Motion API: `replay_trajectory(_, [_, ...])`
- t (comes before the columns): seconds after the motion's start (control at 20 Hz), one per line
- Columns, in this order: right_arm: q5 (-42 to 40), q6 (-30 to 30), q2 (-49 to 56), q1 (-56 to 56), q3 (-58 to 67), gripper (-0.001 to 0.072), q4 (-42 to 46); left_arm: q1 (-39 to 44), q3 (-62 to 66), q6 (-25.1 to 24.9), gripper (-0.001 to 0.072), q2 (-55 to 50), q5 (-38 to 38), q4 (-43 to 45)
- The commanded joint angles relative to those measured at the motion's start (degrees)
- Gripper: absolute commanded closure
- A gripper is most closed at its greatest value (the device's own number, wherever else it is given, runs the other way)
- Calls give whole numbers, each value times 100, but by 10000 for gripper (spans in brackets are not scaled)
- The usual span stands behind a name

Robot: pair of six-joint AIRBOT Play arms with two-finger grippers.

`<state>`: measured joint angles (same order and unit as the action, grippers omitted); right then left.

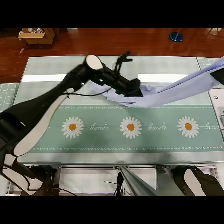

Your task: Fold the shirts.

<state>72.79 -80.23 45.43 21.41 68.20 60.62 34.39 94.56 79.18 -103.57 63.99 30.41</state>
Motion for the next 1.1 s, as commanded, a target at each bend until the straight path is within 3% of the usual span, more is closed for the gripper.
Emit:
replay_trajectory(0.0, [238, -15, -358, 2, 4, 692, 66, 393, 4, 168, 675, -284, -389, -15])
replay_trajectory(0.2, [459, -61, -710, 2, 4, 692, 144, 463, 4, 173, 675, -433, -750, -138])
replay_trajectory(0.45, [479, -61, -925, 2, 4, 691, 146, 601, 4, 168, 675, -651, -1047, -940])
replay_trajectory(1.05, [446, -120, -922, 2, 4, 691, 439, 1766, 7, 210, 676, -1051, -1375, -1379])
